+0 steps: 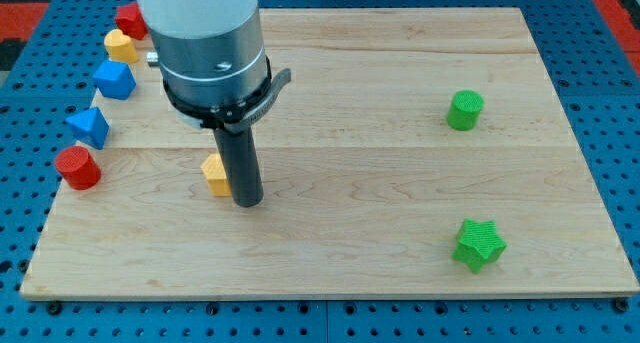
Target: Slide the green star diagonal to the bottom left of the green circle
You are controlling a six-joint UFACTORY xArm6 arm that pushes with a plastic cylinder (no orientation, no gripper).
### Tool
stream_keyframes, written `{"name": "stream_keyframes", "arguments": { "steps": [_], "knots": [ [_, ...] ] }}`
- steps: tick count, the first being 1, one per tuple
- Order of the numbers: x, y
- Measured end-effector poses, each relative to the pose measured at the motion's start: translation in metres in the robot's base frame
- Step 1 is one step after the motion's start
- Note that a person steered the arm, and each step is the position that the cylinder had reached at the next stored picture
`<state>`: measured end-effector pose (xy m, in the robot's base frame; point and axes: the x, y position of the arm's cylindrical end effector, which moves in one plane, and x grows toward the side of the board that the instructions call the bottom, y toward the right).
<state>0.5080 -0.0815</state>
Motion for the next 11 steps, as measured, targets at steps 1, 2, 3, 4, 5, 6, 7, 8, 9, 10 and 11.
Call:
{"name": "stream_keyframes", "arguments": {
  "steps": [1, 2, 3, 4, 5, 6, 7, 8, 9, 10, 11],
  "knots": [
    [-0.006, -0.029],
    [-0.006, -0.061],
    [-0.016, 0.047],
    [-0.028, 0.196],
    [0.0, 0.323],
    [0.088, 0.375],
    [0.105, 0.299],
    [0.075, 0.225],
    [0.027, 0.177],
    [0.003, 0.176],
    [-0.01, 0.18]
  ]
}}
